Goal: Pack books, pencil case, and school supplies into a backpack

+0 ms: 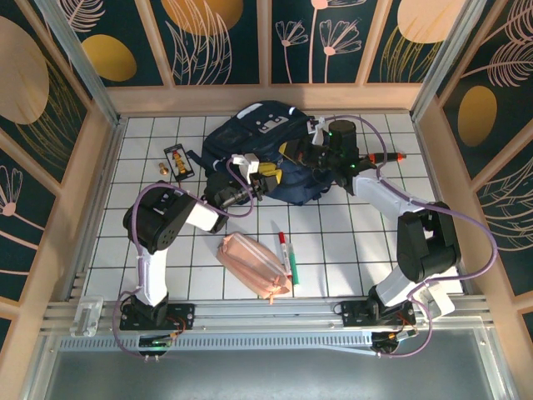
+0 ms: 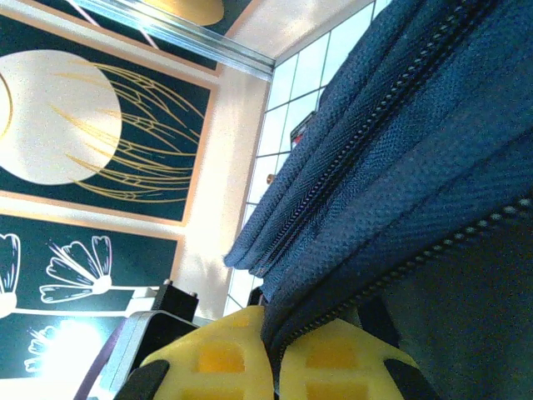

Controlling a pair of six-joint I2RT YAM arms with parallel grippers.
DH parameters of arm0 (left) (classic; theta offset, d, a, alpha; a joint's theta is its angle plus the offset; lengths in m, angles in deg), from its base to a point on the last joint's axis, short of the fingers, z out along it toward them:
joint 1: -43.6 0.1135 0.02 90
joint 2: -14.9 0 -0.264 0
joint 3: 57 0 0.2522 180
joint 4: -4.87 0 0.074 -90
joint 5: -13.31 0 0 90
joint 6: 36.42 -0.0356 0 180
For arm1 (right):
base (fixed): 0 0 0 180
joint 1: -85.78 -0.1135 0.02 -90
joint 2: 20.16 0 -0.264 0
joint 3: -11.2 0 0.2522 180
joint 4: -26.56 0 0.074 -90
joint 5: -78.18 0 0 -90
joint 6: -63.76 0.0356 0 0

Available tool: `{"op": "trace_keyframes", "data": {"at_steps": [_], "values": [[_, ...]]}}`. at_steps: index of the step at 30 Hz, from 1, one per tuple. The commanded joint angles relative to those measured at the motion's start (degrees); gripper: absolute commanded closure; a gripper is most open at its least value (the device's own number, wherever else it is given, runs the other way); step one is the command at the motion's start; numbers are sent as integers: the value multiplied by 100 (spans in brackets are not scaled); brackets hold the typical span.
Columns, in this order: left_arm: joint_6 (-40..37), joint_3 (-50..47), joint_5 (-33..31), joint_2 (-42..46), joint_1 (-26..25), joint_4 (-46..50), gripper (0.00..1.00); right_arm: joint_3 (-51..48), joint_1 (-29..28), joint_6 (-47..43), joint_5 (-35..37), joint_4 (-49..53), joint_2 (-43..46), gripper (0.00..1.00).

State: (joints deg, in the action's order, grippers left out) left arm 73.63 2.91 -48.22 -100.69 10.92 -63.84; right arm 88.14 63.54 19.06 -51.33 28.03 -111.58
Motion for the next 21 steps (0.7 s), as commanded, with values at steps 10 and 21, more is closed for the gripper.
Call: {"op": "trace_keyframes", "data": {"at_steps": [10, 21], "values": [[-398, -98, 579, 208, -8, -933, 100, 93, -150, -385, -259, 122, 51, 100], [-319, -76, -69, 730, 534, 1642, 100, 158, 390, -430, 72, 429, 36, 100]]}}
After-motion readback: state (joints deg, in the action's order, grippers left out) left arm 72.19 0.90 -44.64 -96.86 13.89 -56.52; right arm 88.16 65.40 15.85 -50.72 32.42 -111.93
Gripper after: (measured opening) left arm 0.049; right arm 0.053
